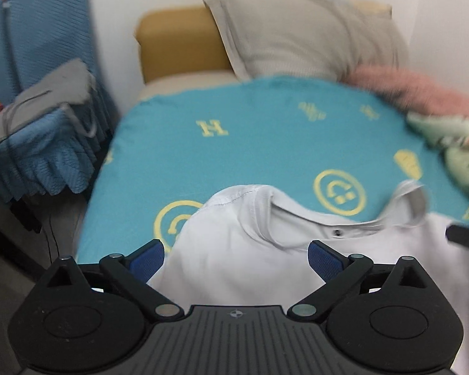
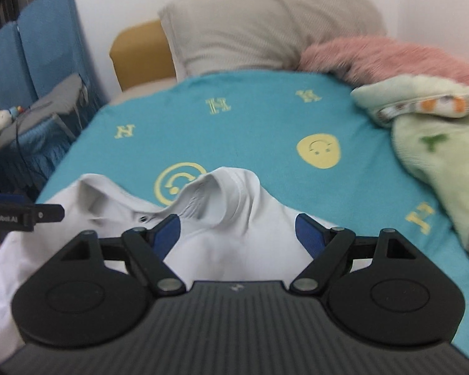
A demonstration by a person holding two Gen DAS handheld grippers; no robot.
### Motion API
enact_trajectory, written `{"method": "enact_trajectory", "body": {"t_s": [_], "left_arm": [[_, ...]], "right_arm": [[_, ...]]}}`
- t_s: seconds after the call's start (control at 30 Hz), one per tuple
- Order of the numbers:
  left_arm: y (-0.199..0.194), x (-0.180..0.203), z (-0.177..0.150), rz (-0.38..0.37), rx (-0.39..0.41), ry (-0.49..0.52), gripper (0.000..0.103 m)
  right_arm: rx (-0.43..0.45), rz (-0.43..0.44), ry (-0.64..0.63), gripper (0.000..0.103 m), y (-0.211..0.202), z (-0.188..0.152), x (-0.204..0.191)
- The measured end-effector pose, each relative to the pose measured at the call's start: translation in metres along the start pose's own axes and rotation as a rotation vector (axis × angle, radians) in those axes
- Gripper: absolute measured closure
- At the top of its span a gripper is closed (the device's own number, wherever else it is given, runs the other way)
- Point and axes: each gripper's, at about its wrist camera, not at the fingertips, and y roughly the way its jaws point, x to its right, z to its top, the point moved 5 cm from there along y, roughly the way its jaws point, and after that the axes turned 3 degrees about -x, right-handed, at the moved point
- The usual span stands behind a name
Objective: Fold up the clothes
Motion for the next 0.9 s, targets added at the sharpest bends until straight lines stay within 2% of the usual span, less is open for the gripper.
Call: {"method": "enact_trajectory", "body": {"t_s": [0.17,0.27,0.5,0.7,0.8,0.9], "left_arm": [[-0.107,-0.004,-0.057,-0.002,0.109,-0.047,0.003],[-0.172,-0.005,-0.096,0.017,0.157,-0.035,0.003],[-0.290,-0.013,-0.183,0.032,0.250,-0.066,0.004],[-0.342,-0.011,-0.229,0.054,0.320,-0.023,0.004],[-0.349,-0.012,-0.242,0.040,0.327,-0.046,0.004],[-0.346,-0.012,-0.247,0.034,0.324,-0.050,0.004]], "right_arm": [[0.083,-0.007,0.028,0.021,-0.094,-0.040,-0.012],[0.128,-0.005,0.035,0.021,-0.151,-0.068,-0.022],[0.214,0.013,0.030,0.021,-0.265,-0.126,-0.046],[0.284,0.043,0.032,0.021,-0.319,-0.162,-0.053],[0.299,0.065,0.072,0.021,-0.325,-0.179,-0.047],[0.276,0.083,0.125,0.021,-0.319,-0.192,-0.042]]}}
